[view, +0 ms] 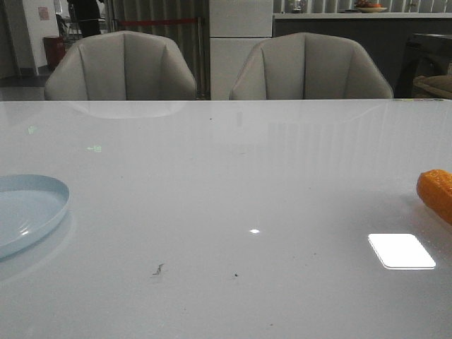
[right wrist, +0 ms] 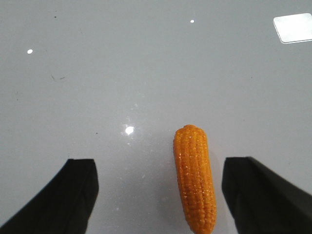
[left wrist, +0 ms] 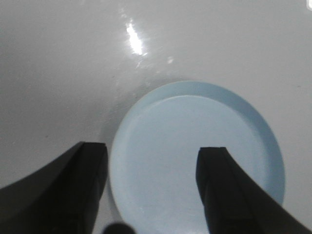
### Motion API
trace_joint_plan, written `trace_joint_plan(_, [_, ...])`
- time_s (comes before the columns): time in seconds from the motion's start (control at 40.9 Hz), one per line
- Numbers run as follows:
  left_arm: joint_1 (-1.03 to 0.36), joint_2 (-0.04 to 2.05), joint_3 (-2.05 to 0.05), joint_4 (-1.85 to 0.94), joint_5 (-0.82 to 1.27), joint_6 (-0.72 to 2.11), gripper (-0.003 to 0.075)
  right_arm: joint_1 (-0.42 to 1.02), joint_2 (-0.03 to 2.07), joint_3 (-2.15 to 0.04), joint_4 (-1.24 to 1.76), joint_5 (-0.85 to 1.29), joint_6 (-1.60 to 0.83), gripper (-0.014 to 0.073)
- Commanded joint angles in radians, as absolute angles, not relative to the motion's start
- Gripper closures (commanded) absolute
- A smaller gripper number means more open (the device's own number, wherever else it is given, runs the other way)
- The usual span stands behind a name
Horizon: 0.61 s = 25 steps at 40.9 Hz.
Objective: Place corn on plate with both arms
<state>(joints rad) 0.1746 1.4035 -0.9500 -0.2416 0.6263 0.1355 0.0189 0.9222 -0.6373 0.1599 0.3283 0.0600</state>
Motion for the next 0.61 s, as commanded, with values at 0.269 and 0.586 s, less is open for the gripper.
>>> trace_joint_plan(0.269, [0.261, 1.711, -1.215, -0.261, 0.817, 0.135, 0.0265, 0.019, 0.917, -0.677, 0.158, 0.270, 0.059, -0.0032])
trace_joint_plan(0.586, [0.261, 1.864, -1.260, -0.261, 0.862, 0.135, 0.0265, 0.019, 0.917, -0.677, 0.158, 0.271, 0.059, -0.0032])
